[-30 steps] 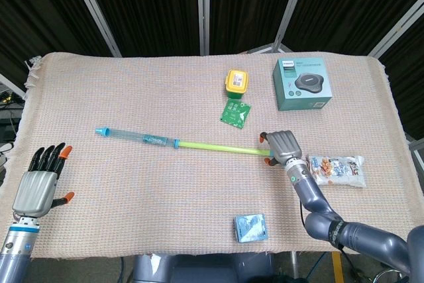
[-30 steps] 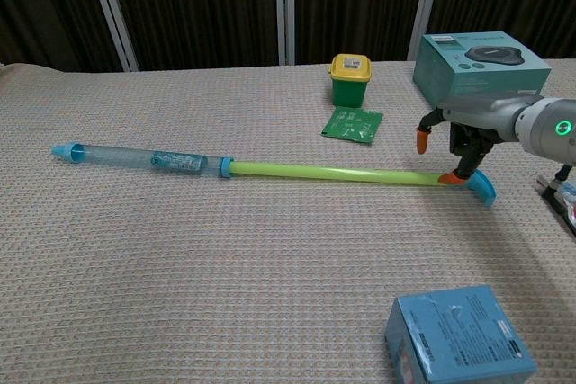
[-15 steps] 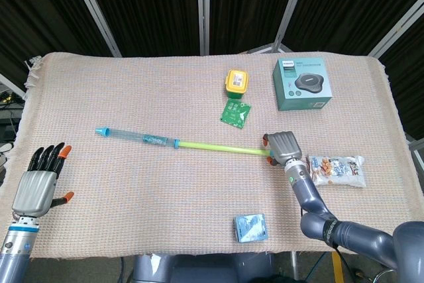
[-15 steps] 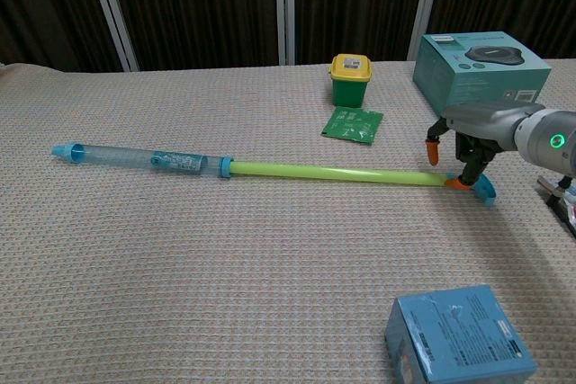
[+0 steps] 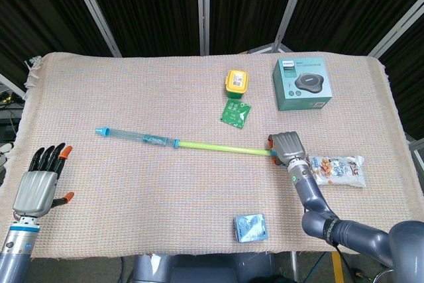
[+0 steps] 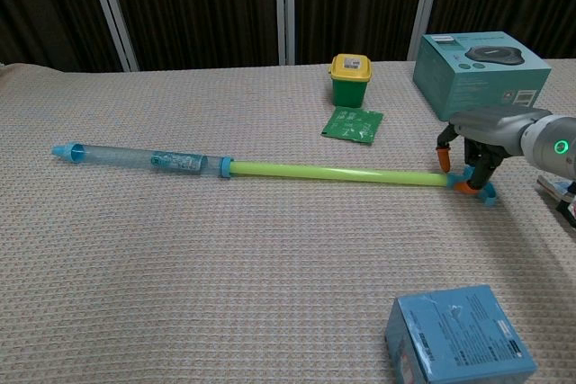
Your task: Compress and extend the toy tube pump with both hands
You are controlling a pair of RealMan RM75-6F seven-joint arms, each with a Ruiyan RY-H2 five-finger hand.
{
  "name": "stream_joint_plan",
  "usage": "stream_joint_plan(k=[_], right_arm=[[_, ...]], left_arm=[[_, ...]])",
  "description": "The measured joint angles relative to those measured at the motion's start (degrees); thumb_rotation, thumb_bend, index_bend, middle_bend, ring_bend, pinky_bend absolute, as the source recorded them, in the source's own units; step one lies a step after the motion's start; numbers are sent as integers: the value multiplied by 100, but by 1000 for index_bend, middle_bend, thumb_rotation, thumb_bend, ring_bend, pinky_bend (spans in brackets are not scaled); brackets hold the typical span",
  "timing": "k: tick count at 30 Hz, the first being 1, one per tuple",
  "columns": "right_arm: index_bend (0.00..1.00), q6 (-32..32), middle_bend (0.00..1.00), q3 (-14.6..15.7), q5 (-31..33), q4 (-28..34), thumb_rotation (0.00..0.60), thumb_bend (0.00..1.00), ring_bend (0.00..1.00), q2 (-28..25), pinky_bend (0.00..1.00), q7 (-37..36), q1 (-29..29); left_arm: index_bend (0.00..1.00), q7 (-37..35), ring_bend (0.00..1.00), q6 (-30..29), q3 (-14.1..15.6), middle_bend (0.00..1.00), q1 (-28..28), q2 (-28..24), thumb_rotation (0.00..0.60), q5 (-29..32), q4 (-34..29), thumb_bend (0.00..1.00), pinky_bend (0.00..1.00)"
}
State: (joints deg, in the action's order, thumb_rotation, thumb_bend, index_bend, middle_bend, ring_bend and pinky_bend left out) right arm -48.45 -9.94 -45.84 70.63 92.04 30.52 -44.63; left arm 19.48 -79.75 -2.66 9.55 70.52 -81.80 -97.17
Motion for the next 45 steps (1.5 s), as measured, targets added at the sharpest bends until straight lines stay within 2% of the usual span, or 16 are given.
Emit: stream_joint_plan(k=[6, 13, 16, 18, 19, 21, 23, 26, 29, 31, 35, 41, 45], right_arm=[[557, 16, 1000, 42, -40, -54, 600, 279, 1000, 5, 1000, -21, -1], [656, 43, 1000, 71, -105, -137, 600, 427, 1000, 35, 1000, -88, -6], [669, 61, 1000, 61, -111, -162, 600, 444, 1000, 49, 1000, -155, -2], [673, 93, 1000, 56, -109, -177, 600, 462, 1000, 50, 1000, -193, -1], [674, 109, 1000, 58, -110, -183, 600, 473, 1000, 45, 1000, -206, -1], [674, 118, 1000, 63, -104, -177, 600, 482, 1000, 23, 1000, -209, 2], [675, 130, 1000, 67, -82, -139, 600, 489, 1000, -26, 1000, -204, 6], [676, 135, 1000, 70, -41, -87, 600, 497, 1000, -83, 1000, -190, 11], [676, 113, 1000, 70, 6, -31, 600, 506, 1000, -141, 1000, -171, 19], [676, 89, 1000, 66, 28, 15, 600, 506, 1000, -179, 1000, -159, 23], [676, 51, 1000, 67, 78, 113, 600, 506, 1000, -271, 1000, -131, 36], [677, 29, 1000, 92, 178, 190, 600, 506, 1000, -366, 1000, -92, 53], [677, 27, 1000, 96, 195, 185, 600, 506, 1000, -381, 1000, -113, 58]], left_arm=[[0, -1, 0, 28, 10, 0, 17, 2, 600, 8, 4, 0, 0], [0, -6, 0, 96, 11, 0, 51, 20, 600, 58, 51, 0, 0], [0, -30, 0, 159, -25, 0, 100, 47, 600, 105, 114, 0, 0], [0, -67, 13, 232, -80, 37, 169, 80, 600, 143, 196, 0, 0], [0, -82, 75, 274, -115, 124, 211, 97, 600, 166, 242, 0, 19], [0, -112, 279, 382, -228, 351, 347, 151, 600, 220, 377, 0, 148], [0, -182, 515, 571, -360, 568, 550, 220, 600, 272, 553, 0, 421], [20, -372, 673, 1025, -547, 724, 928, 348, 600, 327, 917, 0, 714], [112, -581, 772, 1429, -705, 816, 1361, 539, 600, 323, 1429, 0, 883], [178, -679, 809, 1695, -779, 851, 1632, 679, 600, 319, 1762, 4, 959], [291, -826, 825, 2344, -890, 868, 2151, 1046, 600, 400, 2441, 79, 1000], [320, -782, 825, 3184, -916, 868, 2681, 1686, 600, 795, 3306, 123, 1000], [324, -797, 825, 3408, -906, 868, 2875, 2021, 600, 981, 3711, 162, 1000]])
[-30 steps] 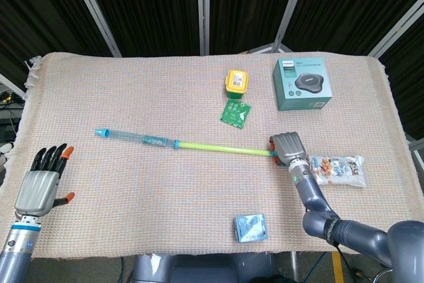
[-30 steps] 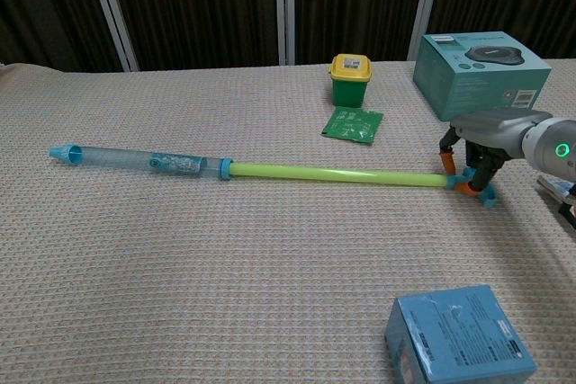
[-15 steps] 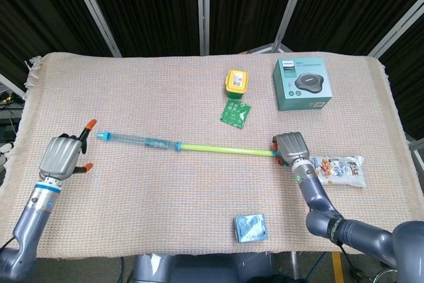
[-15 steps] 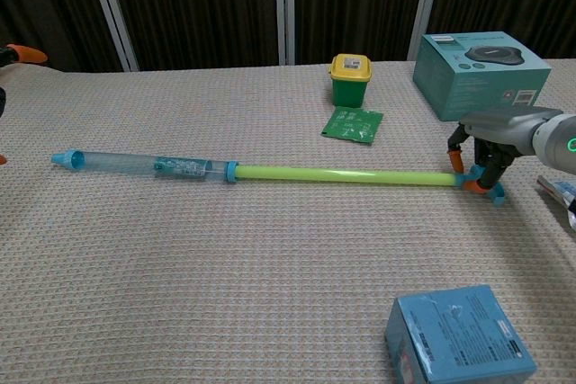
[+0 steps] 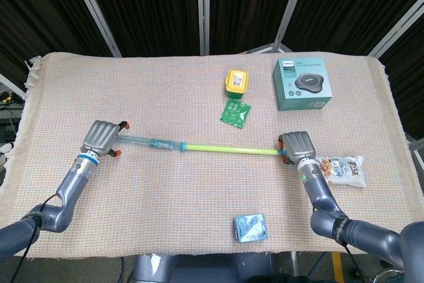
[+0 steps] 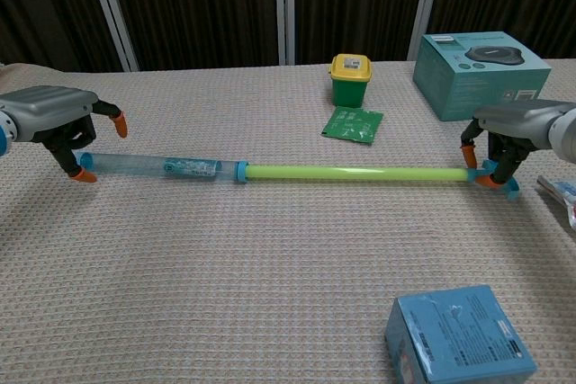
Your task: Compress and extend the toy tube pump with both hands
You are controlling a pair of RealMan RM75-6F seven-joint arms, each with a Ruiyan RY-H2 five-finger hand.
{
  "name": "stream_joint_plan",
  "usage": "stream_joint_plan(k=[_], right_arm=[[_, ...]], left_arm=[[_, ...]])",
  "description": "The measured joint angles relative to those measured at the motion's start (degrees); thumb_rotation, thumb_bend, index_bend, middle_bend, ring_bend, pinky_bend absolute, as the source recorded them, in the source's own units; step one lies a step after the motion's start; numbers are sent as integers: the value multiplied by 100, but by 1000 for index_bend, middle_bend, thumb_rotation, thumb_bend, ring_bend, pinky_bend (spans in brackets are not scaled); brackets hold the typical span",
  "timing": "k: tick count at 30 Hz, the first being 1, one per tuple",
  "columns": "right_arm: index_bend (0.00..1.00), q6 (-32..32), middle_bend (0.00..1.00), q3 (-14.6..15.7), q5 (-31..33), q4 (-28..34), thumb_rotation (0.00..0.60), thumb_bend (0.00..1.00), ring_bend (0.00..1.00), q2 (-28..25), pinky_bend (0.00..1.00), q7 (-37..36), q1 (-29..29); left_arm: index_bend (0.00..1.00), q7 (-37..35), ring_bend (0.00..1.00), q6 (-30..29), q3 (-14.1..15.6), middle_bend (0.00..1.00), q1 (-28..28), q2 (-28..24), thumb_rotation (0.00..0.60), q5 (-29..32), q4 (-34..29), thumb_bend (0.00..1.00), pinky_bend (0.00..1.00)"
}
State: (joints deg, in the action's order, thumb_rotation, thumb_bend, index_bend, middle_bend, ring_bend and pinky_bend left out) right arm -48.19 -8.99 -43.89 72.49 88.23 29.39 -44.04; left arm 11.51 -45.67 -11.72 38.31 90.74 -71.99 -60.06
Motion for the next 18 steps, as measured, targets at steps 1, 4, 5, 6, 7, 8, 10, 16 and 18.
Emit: stream_joint_plan(k=[1, 4, 5, 6, 7, 8, 10, 16, 18], right_arm=[[677, -2, 1000, 4, -2, -7, 600, 506, 1000, -5, 1000, -10, 2], [677, -1, 1000, 20, -7, -21, 600, 506, 1000, -17, 1000, -18, 5], [677, 2, 1000, 23, -5, -25, 600, 506, 1000, -21, 1000, -21, 5], [677, 6, 1000, 25, -2, -26, 600, 506, 1000, -23, 1000, -25, 6], [677, 2, 1000, 28, -2, -29, 600, 506, 1000, -25, 1000, -28, 6], [677, -3, 1000, 29, -5, -30, 600, 506, 1000, -27, 1000, -28, 6], [677, -21, 1000, 28, -11, -24, 600, 506, 1000, -36, 1000, -32, 7], [677, -57, 1000, 25, 4, 17, 600, 506, 1000, -75, 1000, -19, 8], [677, -69, 1000, 25, 13, 34, 600, 506, 1000, -86, 1000, -13, 8]], left_arm=[[325, -16, 825, 31, 5, 868, 34, 56, 600, 18, 74, 175, 1000], [334, -72, 825, 132, 25, 868, 141, 217, 600, 70, 297, 201, 1000], [340, -105, 825, 180, 27, 868, 182, 275, 600, 106, 367, 214, 1000], [345, -126, 825, 217, 27, 868, 209, 306, 600, 138, 410, 222, 1000], [351, -137, 825, 251, 27, 868, 235, 331, 600, 169, 448, 233, 1000], [357, -137, 825, 288, 27, 868, 266, 358, 600, 210, 494, 240, 1000], [364, -128, 825, 339, 22, 868, 298, 386, 600, 274, 533, 247, 1000], [394, -136, 826, 531, -17, 868, 379, 419, 600, 533, 554, 279, 1000], [439, -133, 827, 596, -30, 870, 413, 430, 600, 623, 557, 299, 1000]])
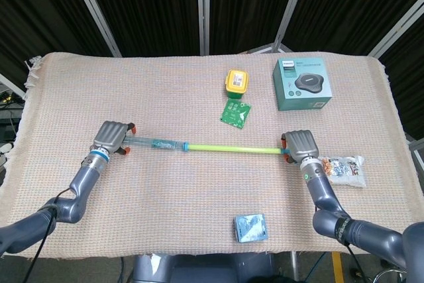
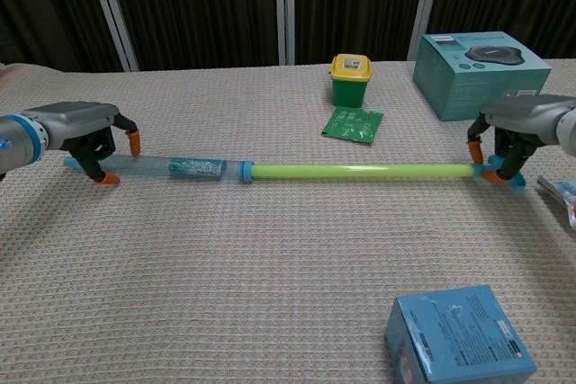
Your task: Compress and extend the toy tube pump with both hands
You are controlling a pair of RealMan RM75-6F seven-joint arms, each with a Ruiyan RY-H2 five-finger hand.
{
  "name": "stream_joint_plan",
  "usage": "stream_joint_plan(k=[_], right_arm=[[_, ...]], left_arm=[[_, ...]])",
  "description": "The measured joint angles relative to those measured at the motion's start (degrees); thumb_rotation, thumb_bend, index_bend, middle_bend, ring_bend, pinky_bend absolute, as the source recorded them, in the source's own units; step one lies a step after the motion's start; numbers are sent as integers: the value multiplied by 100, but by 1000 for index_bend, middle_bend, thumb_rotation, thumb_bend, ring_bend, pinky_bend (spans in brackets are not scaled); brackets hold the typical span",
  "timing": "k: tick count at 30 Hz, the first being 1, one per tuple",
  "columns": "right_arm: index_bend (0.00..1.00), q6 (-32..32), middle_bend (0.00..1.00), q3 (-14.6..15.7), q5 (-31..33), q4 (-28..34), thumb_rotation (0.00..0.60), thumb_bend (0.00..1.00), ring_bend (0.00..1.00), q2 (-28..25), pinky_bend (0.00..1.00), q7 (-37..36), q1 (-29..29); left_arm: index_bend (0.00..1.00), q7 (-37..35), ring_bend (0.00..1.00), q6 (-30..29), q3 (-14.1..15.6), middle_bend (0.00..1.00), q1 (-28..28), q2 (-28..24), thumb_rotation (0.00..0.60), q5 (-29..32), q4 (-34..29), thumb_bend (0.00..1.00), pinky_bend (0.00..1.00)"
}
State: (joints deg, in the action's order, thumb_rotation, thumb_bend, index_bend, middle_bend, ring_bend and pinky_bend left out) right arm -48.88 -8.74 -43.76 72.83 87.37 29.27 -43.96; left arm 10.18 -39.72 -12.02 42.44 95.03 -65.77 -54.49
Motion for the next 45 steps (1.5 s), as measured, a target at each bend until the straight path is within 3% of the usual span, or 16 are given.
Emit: stream_joint_plan(k=[5, 11, 30, 45], right_arm=[[678, -31, 1000, -2, 13, 54, 600, 506, 1000, -30, 1000, 5, 5], [681, -53, 1000, -18, 20, 140, 600, 511, 1000, -73, 1000, -2, -1], [687, -153, 1000, -323, 250, 782, 600, 528, 1000, -199, 1000, 1, -258], [692, -252, 1000, -427, 567, 646, 600, 535, 1000, 354, 1000, 348, -729]], left_arm=[[629, 47, 831, 76, -6, 878, 64, 31, 600, 172, -18, 393, 1000], [729, 19, 836, 50, -41, 888, 90, 26, 600, 304, -150, 416, 1000], [791, 407, 836, -280, -316, 892, 317, -199, 600, 942, -1115, 448, 1000], [791, 922, 836, -572, -442, 892, 779, 354, 600, 1456, -1297, 448, 1000]])
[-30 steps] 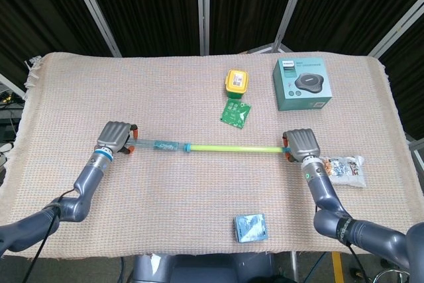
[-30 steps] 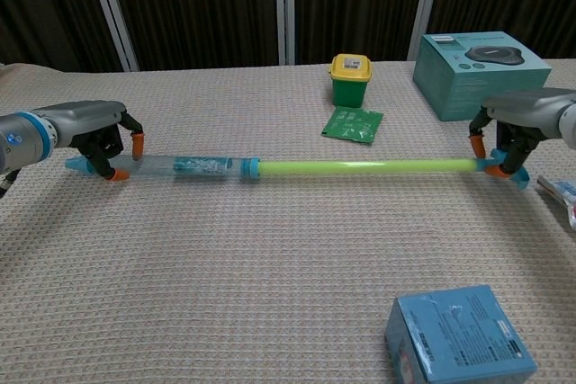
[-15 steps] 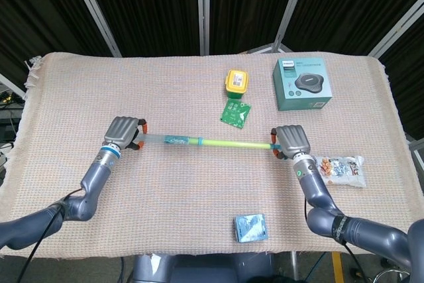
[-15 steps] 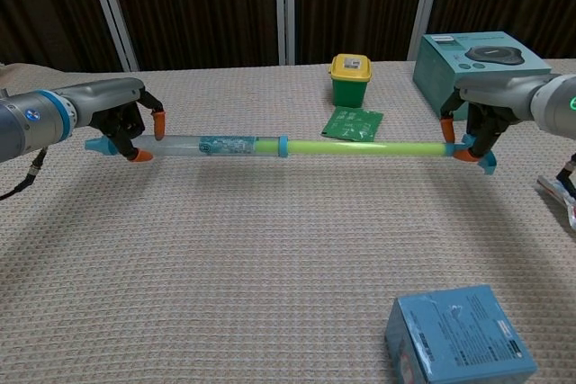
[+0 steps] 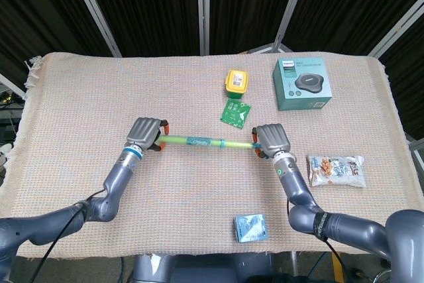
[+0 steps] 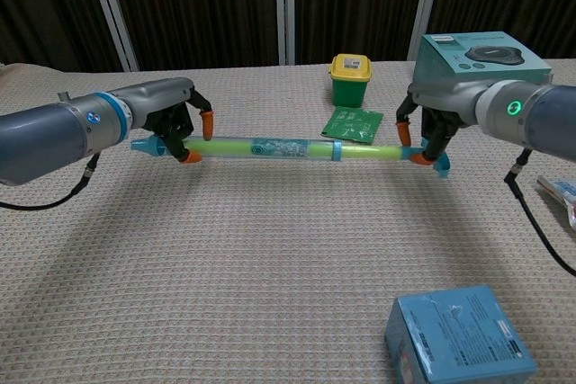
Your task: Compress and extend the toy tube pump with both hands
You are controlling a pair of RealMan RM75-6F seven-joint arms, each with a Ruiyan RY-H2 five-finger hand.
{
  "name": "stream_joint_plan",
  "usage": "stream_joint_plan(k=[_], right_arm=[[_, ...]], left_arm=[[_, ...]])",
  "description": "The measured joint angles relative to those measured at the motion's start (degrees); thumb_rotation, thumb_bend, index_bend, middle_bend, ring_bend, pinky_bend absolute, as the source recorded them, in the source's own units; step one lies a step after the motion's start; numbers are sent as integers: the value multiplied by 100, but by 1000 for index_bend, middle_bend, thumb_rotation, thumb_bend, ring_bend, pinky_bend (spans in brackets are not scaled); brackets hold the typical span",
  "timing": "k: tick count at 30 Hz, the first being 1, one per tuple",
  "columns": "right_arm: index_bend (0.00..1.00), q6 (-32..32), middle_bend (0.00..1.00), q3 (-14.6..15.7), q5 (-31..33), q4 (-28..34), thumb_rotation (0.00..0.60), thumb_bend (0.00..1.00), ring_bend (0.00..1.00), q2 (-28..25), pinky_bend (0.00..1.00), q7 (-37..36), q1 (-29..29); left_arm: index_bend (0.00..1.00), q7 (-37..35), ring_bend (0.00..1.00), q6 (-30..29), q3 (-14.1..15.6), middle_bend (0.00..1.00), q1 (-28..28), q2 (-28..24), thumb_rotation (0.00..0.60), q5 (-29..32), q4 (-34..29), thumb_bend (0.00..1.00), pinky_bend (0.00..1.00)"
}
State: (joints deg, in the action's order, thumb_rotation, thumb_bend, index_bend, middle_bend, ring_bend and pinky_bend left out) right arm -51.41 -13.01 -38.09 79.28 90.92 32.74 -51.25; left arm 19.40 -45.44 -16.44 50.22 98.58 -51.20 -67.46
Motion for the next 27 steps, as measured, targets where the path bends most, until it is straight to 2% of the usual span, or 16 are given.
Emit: stream_joint_plan(k=[5, 7, 8, 9, 10, 12, 13, 16, 22, 27], right_arm=[[685, -53, 1000, 3, 23, -53, 600, 535, 1000, 146, 1000, 50, -87], [618, -78, 1000, 5, 26, -59, 600, 498, 1000, 166, 1000, 53, -98], [563, -91, 1000, 6, 23, -62, 600, 447, 1000, 170, 1000, 51, -99], [463, -105, 1000, 8, 11, -65, 600, 341, 1000, 173, 1000, 47, -98], [357, -126, 1000, 18, -16, -72, 600, 201, 1000, 174, 1000, 44, -93], [197, -146, 1000, 46, -54, -79, 600, 43, 1000, 159, 1000, 32, -75], [112, -152, 1000, 54, -67, -78, 600, 2, 1000, 139, 1000, 11, -60], [3, -184, 997, 105, -214, -59, 600, 0, 1000, 60, 1000, -37, -6], [0, -463, 986, 296, -896, 240, 600, 0, 1000, -350, 1000, -247, 273], [0, -953, 966, 476, -1556, 698, 600, 0, 997, -918, 1000, -591, 699]], left_arm=[[790, 72, 837, -83, 39, 892, 59, 95, 600, 34, -38, 448, 1000], [748, 90, 836, -106, 49, 892, 73, 123, 600, 52, -36, 440, 1000], [644, 102, 837, -121, 59, 892, 80, 139, 600, 62, -32, 404, 1000], [537, 114, 837, -138, 65, 892, 82, 146, 600, 62, -26, 360, 1000], [340, 126, 837, -165, 72, 892, 83, 155, 600, 57, -18, 264, 1000], [80, 136, 837, -247, 80, 890, 73, 184, 600, 67, -7, 89, 1000], [14, 134, 837, -266, 76, 882, 64, 186, 600, 91, -15, 26, 1000], [0, 145, 831, -329, 78, 850, 18, 129, 600, 138, -137, 0, 1000], [0, 144, 794, -693, 119, 795, -217, -272, 600, 75, -720, 0, 993], [0, -14, 749, -1327, 228, 734, -674, -947, 600, -276, -1521, 0, 936]])
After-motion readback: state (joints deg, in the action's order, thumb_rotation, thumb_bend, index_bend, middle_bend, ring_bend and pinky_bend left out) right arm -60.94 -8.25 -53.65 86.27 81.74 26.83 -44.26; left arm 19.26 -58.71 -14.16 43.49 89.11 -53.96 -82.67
